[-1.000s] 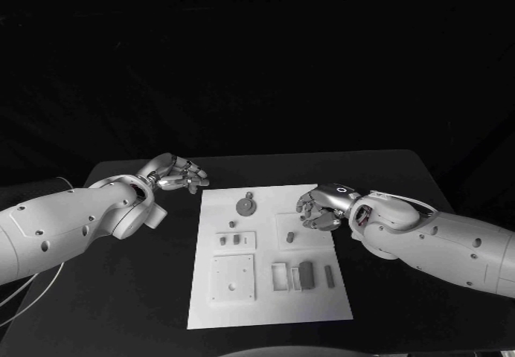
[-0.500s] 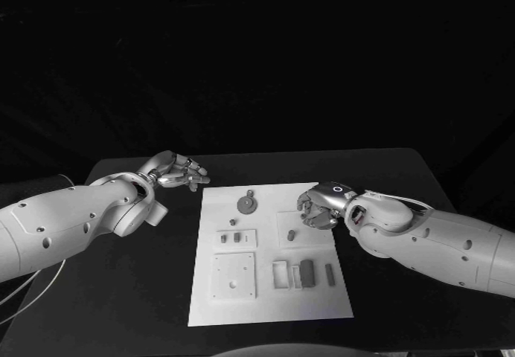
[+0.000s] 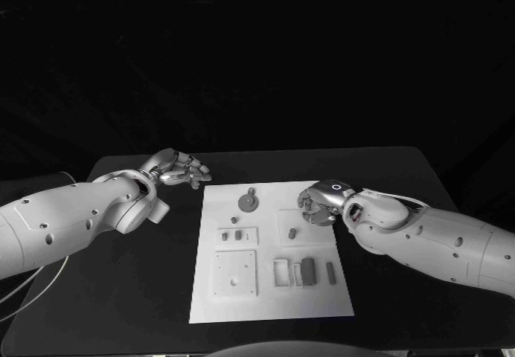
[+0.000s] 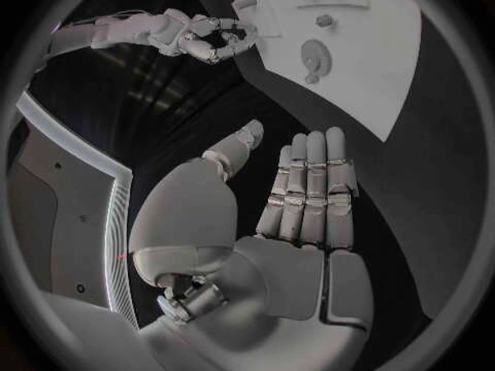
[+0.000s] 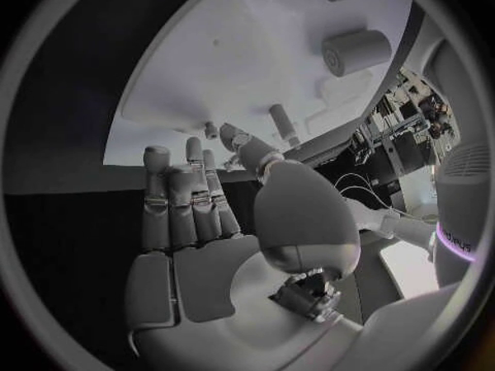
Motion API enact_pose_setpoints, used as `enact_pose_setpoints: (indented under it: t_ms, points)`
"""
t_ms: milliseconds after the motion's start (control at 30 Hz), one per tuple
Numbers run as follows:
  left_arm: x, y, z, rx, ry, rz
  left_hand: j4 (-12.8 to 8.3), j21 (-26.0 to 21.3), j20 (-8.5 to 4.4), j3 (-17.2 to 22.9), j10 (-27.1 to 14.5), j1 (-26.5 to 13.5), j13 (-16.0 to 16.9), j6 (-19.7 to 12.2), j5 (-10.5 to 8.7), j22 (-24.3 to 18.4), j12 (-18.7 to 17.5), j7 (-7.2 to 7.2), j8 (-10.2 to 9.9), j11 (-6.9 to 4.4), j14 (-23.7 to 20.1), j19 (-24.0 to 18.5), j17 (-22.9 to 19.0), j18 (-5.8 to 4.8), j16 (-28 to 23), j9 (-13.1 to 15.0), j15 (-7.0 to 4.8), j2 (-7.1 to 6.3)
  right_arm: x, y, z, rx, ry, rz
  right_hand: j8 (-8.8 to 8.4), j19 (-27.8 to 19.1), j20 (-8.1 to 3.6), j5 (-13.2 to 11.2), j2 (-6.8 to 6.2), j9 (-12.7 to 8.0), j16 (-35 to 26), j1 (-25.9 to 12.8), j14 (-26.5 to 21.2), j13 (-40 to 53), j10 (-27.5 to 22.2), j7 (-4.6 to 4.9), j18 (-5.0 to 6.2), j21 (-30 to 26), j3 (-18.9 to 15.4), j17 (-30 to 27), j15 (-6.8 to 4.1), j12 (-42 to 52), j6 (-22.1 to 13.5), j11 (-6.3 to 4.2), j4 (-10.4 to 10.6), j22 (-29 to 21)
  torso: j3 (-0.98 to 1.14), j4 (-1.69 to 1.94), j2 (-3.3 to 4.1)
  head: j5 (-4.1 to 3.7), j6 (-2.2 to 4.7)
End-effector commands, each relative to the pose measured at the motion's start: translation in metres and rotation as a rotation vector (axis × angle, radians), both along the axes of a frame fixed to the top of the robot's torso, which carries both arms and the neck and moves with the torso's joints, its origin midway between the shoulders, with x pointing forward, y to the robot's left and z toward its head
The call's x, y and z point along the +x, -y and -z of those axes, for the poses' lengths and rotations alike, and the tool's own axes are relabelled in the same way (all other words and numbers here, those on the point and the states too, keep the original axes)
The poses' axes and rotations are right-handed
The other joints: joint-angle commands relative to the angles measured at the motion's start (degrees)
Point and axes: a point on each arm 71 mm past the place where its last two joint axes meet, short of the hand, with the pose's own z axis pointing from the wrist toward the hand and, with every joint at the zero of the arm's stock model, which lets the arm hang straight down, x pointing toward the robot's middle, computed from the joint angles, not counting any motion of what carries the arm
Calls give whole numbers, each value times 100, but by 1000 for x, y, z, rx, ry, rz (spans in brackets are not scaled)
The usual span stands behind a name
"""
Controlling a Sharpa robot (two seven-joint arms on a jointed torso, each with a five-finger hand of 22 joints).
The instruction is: Assemble the parts on the task board
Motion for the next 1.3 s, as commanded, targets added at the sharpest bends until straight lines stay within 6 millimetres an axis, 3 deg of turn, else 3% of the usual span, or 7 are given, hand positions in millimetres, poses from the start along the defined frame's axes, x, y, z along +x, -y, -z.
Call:
enact_pose_setpoints:
  t_ms: [33, 1300]
  points:
    - [0, 2, -1, -13, 6, 1, 15, -39, 8, -26, 23, 5, -7, -48, -5, -9, -34, -11, 17, 3, 36, 28, 11, 53, -33, -8, 3, 36, 0, 0, 3, -19, -9, -3, 31, 25, 4, 27, 88, -2, 40, 0, 19, -7, 40, -3, 319, -23, 35, -8, 0, -40, 63, 41, 0, 12, 2, 0, -4, 13, -10]
    - [0, 3, -1, -17, -2, 3, 26, -49, 5, -34, 24, 7, -18, -64, -5, -11, -71, -7, 18, 10, 44, 37, 34, 53, -52, -18, 0, 34, -2, -6, 18, -61, -62, -20, 151, 79, -28, 85, 373, 33, 47, -5, 101, 33, 477, -130, 319, -5, 44, -18, -128, -71, 366, -94, -16, 47, 3, -7, -1, 42, -78]
